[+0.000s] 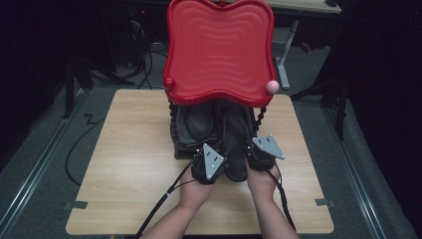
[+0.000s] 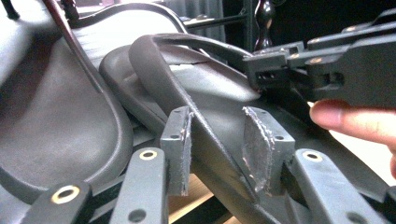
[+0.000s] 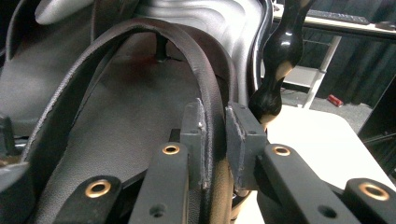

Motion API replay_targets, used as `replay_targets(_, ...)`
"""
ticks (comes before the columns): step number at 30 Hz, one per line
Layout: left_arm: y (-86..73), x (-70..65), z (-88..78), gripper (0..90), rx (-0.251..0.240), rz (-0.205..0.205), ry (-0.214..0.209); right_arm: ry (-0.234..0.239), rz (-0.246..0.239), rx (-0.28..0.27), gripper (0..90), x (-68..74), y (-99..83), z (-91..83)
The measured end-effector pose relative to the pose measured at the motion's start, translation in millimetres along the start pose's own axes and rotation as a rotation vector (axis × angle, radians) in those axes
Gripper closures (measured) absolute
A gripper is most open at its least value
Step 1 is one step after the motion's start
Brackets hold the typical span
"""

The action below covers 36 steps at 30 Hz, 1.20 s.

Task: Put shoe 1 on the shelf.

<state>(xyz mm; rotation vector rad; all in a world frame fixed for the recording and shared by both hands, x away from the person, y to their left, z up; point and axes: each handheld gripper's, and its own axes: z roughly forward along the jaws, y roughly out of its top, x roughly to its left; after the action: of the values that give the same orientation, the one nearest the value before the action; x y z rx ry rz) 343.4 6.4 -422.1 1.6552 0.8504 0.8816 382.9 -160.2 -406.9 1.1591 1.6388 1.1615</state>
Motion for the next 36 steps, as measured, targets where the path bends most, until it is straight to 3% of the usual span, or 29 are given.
replay_targets(3, -1.8, 5.4, 4.1, 66.5, 0.021, -0.038, -0.012, 0.005, -0.001, -0.003, 77.5, -0.1, 0.4, 0.4)
replay_targets(7, -0.4, 11.1, 11.0, 72.0, 0.031, -0.063, 0.01, 0.019, -0.025, 0.008, 75.6, 1.9, 7.6, 5.7)
replay_targets(10, 1.2, 13.2, 14.0, 73.5, 0.039, -0.078, 0.021, 0.069, 0.011, 0.007, 66.0, -4.2, 12.1, 3.8)
replay_targets(13, 1.8, 13.4, 14.2, 74.7, 0.039, -0.084, 0.022, 0.127, 0.027, -0.025, 63.8, -7.4, 4.7, -21.7)
replay_targets(16, 0.9, 12.8, 14.2, 75.1, 0.042, -0.076, 0.029, 0.184, 0.02, -0.026, 75.6, -6.2, -15.4, -55.1)
replay_targets(19, 1.0, 12.5, 14.5, 75.4, 0.043, -0.077, 0.032, 0.241, -0.027, 0.02, 85.8, 3.9, -46.2, -85.7)
replay_targets(22, 2.1, 11.8, 14.8, 75.5, 0.044, -0.074, 0.036, 0.296, -0.053, 0.098, 86.9, 17.4, -72.9, -95.8)
replay_targets(26, 2.8, 10.2, 15.3, 76.1, 0.046, -0.078, 0.047, 0.303, -0.091, 0.123, 86.7, 29.6, -82.6, -91.3)
replay_targets(34, 2.8, 17.3, 18.3, 76.8, 0.051, -0.083, 0.053, 0.269, -0.122, 0.097, 86.9, 38.4, -77.6, -72.3)
replay_targets(36, 2.7, 18.6, 18.6, 72.8, 0.049, -0.076, 0.046, 0.259, -0.127, 0.092, 86.9, 38.8, -75.9, -68.5)
